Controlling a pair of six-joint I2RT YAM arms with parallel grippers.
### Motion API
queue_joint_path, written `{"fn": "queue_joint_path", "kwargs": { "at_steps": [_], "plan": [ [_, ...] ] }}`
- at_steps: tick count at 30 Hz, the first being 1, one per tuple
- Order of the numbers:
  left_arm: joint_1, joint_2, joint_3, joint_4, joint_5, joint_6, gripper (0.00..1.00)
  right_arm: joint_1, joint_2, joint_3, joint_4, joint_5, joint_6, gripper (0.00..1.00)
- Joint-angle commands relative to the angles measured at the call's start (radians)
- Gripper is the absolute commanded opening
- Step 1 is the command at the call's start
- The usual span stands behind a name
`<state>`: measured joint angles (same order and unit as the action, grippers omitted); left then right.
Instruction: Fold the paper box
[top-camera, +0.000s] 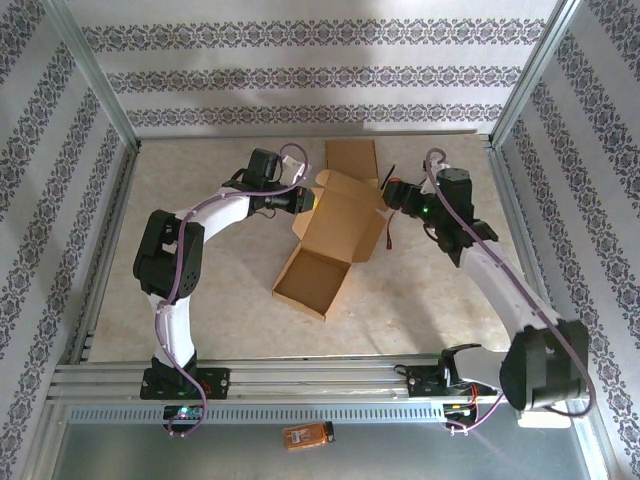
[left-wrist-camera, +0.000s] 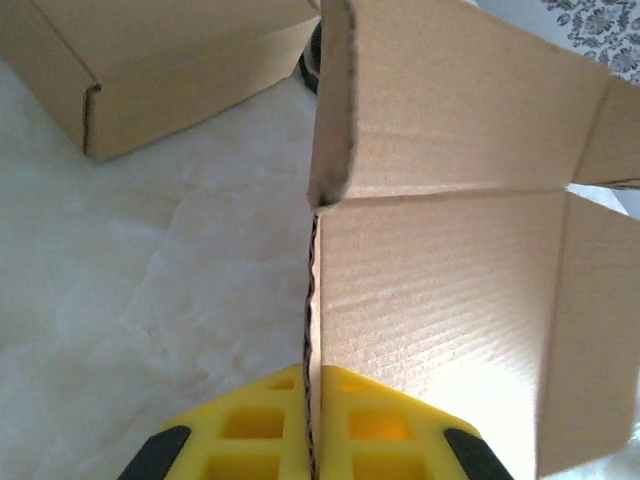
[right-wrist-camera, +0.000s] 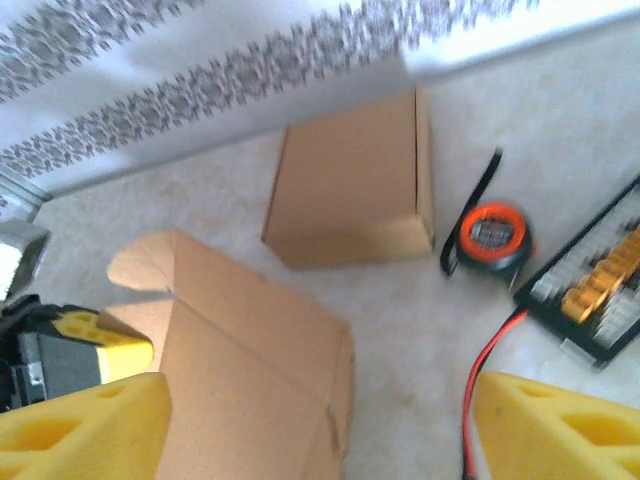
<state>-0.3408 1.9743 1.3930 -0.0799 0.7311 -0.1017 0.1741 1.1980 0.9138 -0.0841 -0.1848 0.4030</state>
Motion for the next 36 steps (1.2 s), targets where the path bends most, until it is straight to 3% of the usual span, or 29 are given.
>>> {"fn": "queue_joint_path", "kwargs": {
  "at_steps": [1,3,6,12,19,22,28,36],
  "plan": [
    [-0.003,-0.071,-0.078,0.176,0.038,0.106,0.0,0.0,-0.044,0.042,-0.007,0.07,-0.147,0.83],
    [-0.003,-0.096,-0.129,0.261,0.043,0.105,0.0,0.004,-0.057,0.053,0.009,0.041,-0.205,0.85],
    [-0.003,-0.115,-0.152,0.302,0.045,0.099,0.0,0.006,-0.069,0.067,0.003,-0.105,-0.323,0.89],
    [-0.001,-0.136,-0.166,0.248,0.042,0.152,0.0,0.067,-0.028,0.119,-0.055,-0.124,-0.41,0.96],
    [-0.003,-0.143,-0.215,0.337,0.076,0.117,0.0,0.102,0.13,0.299,-0.331,-0.308,-0.63,0.98],
    [-0.004,-0.158,-0.238,0.377,0.089,0.136,0.0,0.111,0.221,0.4,-0.484,-0.29,-0.703,0.98],
    [-0.003,-0.193,-0.279,0.39,0.132,0.205,0.0,0.107,0.369,0.51,-0.617,-0.367,-0.71,0.98],
    [-0.003,-0.212,-0.284,0.361,0.101,0.233,0.0,0.116,0.445,0.542,-0.619,-0.434,-0.686,0.79]
  ]
}}
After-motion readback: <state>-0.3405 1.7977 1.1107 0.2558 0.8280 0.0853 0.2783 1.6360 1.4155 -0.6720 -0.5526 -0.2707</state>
